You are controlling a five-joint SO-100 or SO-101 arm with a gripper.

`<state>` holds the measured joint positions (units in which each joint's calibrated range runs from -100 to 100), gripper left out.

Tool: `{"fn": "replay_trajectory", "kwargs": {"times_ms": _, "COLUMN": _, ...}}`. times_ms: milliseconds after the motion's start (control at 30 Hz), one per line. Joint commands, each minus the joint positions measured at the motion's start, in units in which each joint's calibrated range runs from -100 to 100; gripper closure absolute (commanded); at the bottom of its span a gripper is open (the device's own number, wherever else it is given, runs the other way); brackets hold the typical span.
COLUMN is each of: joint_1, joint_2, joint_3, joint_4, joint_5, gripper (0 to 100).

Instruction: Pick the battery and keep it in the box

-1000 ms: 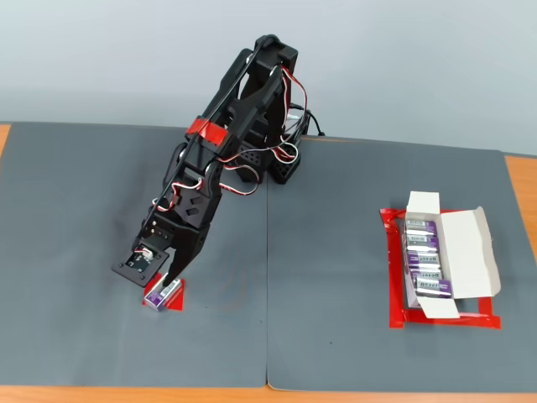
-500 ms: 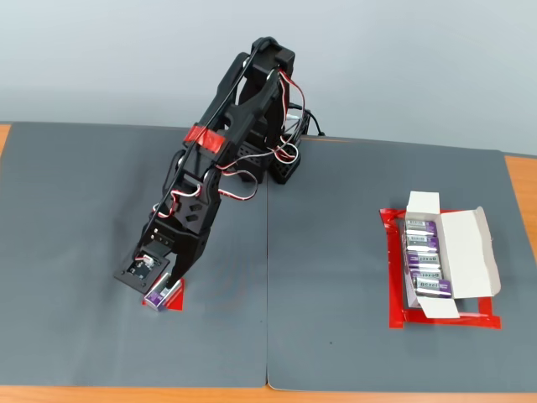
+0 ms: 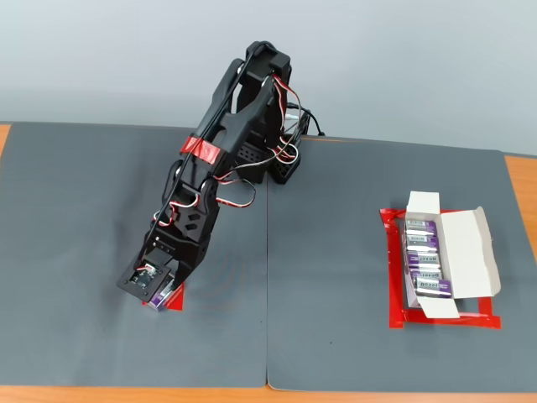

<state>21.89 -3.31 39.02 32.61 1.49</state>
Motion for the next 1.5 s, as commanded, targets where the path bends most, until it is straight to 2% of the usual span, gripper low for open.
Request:
{"fn": "replay_trajectory", "kwargs": {"times_ms": 0, "joint_1": -1.04, "joint_2": -0.29, "joint_3": -3.15, "joint_4": -0.58, "joint_5": -0.16, "gripper": 80}}
{"fn": "replay_trajectory", "kwargs": {"times_ms": 333, "joint_1": -2.90, "joint_2": 0.47, "joint_3": -3.15, "joint_4": -0.67, "joint_5": -0.27, "gripper": 80}}
{"fn": "replay_trajectory", "kwargs": {"times_ms": 1467, "joint_1": 0.08, "joint_2": 2.08, "joint_3": -3.15, "joint_4": -0.67, "joint_5": 0.31, "gripper": 80}}
